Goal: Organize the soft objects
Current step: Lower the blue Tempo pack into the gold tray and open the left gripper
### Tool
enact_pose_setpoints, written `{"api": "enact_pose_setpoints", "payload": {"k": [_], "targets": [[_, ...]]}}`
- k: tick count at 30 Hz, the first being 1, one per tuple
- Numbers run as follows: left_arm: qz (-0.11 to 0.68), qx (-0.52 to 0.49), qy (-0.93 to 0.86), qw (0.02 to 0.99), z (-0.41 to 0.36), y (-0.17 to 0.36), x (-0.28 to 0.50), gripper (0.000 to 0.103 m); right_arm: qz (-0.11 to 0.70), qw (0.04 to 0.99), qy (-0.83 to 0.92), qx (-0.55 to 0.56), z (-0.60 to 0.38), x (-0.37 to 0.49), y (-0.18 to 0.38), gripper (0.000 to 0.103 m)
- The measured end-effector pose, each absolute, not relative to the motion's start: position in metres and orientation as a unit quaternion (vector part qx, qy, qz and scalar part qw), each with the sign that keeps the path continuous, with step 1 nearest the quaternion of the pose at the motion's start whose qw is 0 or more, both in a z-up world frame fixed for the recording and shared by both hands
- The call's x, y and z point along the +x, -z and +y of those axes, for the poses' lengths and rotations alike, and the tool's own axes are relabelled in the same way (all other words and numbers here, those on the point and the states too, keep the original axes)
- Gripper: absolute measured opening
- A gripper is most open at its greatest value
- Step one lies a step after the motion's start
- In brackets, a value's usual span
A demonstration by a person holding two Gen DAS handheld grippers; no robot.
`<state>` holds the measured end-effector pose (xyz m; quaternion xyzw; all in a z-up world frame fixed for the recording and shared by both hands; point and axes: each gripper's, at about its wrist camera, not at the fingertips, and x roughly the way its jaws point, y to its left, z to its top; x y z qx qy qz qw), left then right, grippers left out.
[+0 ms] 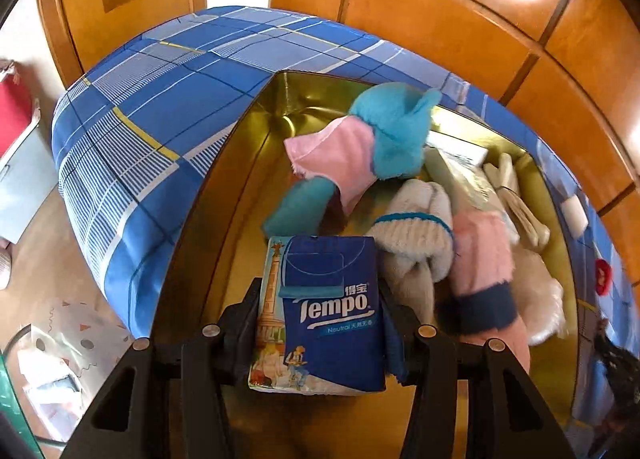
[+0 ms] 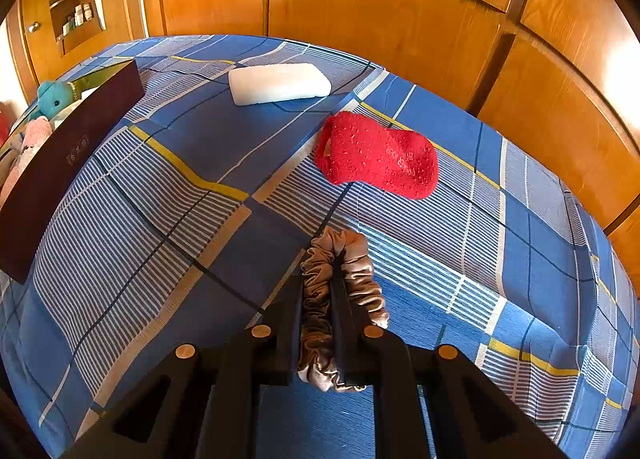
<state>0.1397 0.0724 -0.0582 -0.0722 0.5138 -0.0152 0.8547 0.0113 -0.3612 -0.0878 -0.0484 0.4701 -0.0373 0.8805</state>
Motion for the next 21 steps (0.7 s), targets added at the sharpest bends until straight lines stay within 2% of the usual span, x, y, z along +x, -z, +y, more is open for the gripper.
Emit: {"api": "enact_pose_setpoints", "payload": {"k": [5,12,21], "targets": [[0.501,-0.065,0.013,0.863,0.071,0.054,0.134,0.053,0.470,0.880,0.038,-0.049,-0.361,0.011,0.087,0.013],[0.479,-0.034,0.007,0.877,0.068,0.052,0.123,0.067,0.470,0.880,0.039,-0.050,-0.360,0.011,0.088,0.013],[0.435,-0.004,0.001,0.901,0.060,0.034,0.100,0.067,0.468,0.881,0.040,-0.053,-0.360,0.011,0.088,0.013]]}}
